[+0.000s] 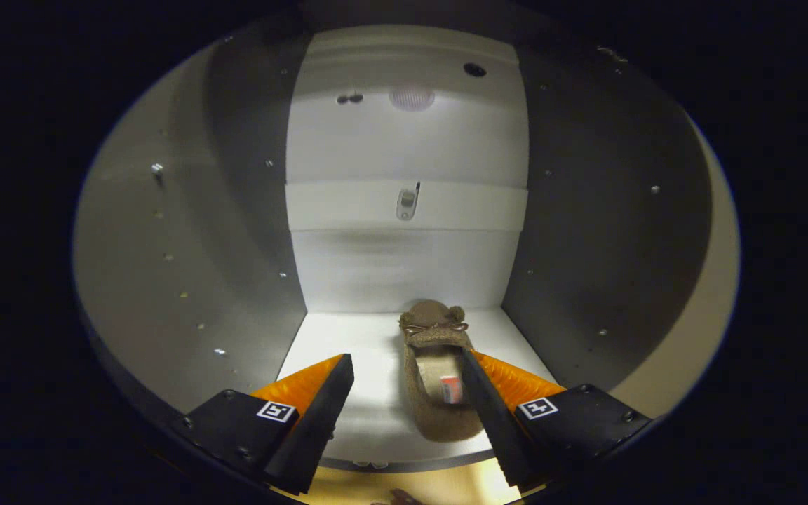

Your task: Open the shoe cabinet door, grab the shoes and put them into the shoe cabinet, then close the shoe cabinet door.

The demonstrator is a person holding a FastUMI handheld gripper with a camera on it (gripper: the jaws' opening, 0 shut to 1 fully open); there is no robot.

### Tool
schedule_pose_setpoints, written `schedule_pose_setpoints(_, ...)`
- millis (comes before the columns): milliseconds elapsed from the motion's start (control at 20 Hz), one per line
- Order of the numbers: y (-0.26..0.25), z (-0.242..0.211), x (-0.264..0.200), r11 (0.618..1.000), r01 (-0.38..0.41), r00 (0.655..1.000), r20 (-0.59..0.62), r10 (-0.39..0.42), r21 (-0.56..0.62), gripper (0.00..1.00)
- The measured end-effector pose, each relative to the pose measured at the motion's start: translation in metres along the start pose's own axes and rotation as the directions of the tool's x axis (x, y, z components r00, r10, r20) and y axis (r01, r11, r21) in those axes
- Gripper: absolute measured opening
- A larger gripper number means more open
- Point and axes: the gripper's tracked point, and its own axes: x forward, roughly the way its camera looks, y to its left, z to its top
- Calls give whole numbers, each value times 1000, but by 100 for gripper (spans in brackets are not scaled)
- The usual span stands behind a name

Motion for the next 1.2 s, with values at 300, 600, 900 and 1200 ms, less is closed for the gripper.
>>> schedule_pose_setpoints(300,-6,22,-113,999,-31,992,126,29,9,99)
schedule_pose_setpoints(600,-22,27,-233,996,-84,972,224,76,27,98)
schedule_pose_setpoints(900,-64,13,-332,992,-127,961,247,121,9,98)
schedule_pose_setpoints(1200,-143,-4,-411,996,-81,955,288,71,26,98)
